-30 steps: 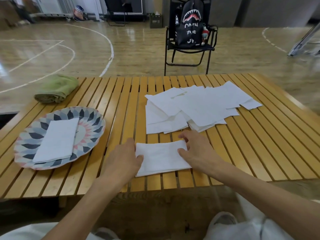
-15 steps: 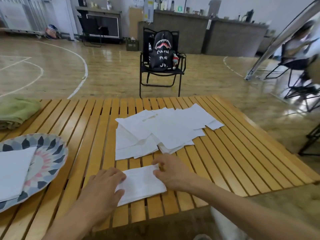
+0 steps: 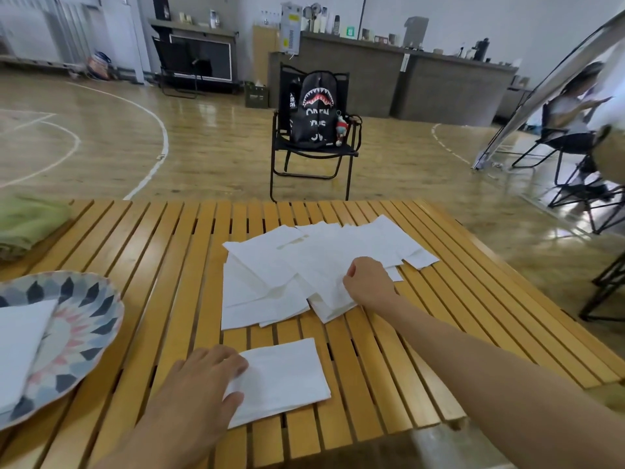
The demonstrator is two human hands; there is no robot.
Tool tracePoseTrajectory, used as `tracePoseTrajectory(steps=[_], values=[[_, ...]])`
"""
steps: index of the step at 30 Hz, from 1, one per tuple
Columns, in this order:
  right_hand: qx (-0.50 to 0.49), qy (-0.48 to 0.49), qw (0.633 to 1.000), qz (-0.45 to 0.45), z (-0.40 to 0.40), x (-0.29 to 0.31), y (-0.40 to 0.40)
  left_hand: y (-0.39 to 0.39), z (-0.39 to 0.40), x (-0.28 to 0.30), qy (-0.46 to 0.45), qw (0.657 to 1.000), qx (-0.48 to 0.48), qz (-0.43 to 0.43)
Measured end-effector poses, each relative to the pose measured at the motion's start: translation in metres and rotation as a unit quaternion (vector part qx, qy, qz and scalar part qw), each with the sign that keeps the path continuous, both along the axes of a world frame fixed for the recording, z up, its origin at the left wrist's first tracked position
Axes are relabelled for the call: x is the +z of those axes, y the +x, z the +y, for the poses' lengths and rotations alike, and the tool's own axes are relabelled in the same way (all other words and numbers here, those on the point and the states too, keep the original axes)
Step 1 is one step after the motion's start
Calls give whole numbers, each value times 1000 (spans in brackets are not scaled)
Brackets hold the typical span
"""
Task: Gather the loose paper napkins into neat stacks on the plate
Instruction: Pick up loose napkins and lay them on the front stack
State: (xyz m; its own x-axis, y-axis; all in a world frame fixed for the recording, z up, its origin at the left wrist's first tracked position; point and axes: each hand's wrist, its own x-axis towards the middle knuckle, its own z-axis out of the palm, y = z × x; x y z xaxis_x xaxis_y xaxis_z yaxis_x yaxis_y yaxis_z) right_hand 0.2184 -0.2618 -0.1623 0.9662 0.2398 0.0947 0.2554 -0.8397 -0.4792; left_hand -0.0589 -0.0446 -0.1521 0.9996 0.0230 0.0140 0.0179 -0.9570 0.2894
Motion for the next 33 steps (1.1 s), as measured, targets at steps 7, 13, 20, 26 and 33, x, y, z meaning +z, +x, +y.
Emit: tracePoseTrajectory(steps=[7, 13, 20, 26, 33], values=[[18, 17, 1000, -16, -4, 6, -10, 0, 1, 1, 1, 1000, 1, 4], [116, -78, 989, -52, 1, 15, -66, -2, 1, 0, -3, 1000, 4, 1], [95, 27, 994, -43, -4, 30, -78, -4, 1, 2, -11, 1000, 10, 2], [109, 332, 928, 127, 4, 100, -99, -1, -4, 12, -92, 992, 80, -31], [132, 464, 793, 372, -5, 132, -140, 3, -4, 37, -383, 904, 133, -136]])
